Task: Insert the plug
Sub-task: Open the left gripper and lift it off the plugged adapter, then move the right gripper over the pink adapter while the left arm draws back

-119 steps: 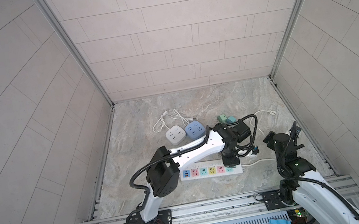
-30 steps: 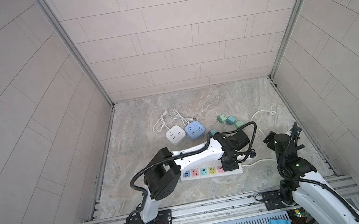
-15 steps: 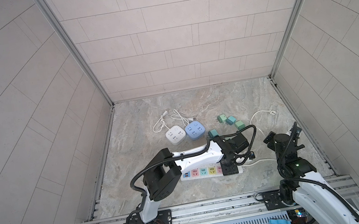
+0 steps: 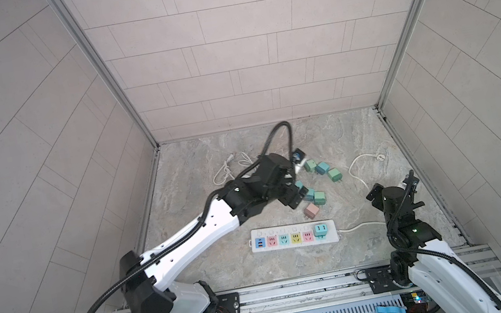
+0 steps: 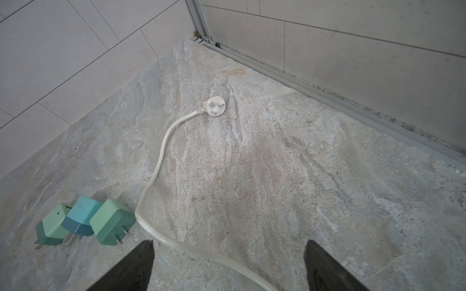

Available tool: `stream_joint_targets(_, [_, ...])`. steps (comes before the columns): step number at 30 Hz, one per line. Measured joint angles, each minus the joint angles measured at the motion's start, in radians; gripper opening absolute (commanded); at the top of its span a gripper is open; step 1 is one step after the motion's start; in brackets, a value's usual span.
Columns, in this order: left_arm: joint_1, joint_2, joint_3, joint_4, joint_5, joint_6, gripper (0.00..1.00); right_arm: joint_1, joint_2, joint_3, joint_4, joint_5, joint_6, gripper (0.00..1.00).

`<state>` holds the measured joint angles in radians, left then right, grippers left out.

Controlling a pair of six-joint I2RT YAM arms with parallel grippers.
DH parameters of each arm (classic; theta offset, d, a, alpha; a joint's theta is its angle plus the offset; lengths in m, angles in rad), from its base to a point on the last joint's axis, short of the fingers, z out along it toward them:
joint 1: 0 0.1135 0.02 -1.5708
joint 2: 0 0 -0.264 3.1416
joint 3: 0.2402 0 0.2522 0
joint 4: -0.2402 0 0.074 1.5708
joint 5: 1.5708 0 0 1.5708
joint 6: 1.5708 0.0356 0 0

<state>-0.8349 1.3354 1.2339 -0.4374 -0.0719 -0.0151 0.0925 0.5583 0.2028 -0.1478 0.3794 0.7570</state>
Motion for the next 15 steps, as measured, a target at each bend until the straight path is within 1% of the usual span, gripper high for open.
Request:
stream_joint_targets(2, [0.109,-0.072,-0.158,0.113,-0.037,-0.113,1.0,0.0,0.005,0.0,0.01,-0.008,-0.003,0.96])
stream_joint_targets(3, [0.143,-0.109,-0.237,0.153,-0.05,-0.161,1.0,0.0,0.006,0.0,0.011,-0.013,-0.005,0.96])
stream_joint_targets(4, [0.158,-0.139,-0.302,0.18,-0.06,-0.195,1.0,0.0,0.01,0.0,0.014,-0.018,-0.009,0.96])
stream_joint_targets(6, [0.16,-0.22,-0.438,0.243,-0.089,-0.243,1.0,0.0,0.019,0.0,0.023,-0.031,-0.018,0.96])
stream_joint_targets(8, [0.156,-0.307,-0.55,0.318,-0.133,-0.266,1.0,0.0,0.031,0.0,0.032,-0.048,-0.028,0.96])
stream_joint_targets(11, [0.153,-0.406,-0.727,0.51,-0.195,-0.272,1.0,0.0,0.057,0.0,0.057,-0.076,-0.045,0.94])
stream_joint_targets(13, [0.154,-0.415,-0.84,0.663,-0.245,-0.288,1.0,0.0,0.087,0.005,0.076,-0.088,-0.051,0.93])
stream_joint_targets(15, [0.159,-0.386,-0.918,0.756,-0.27,-0.324,1.0,0.0,0.139,0.022,0.087,-0.101,-0.058,0.92])
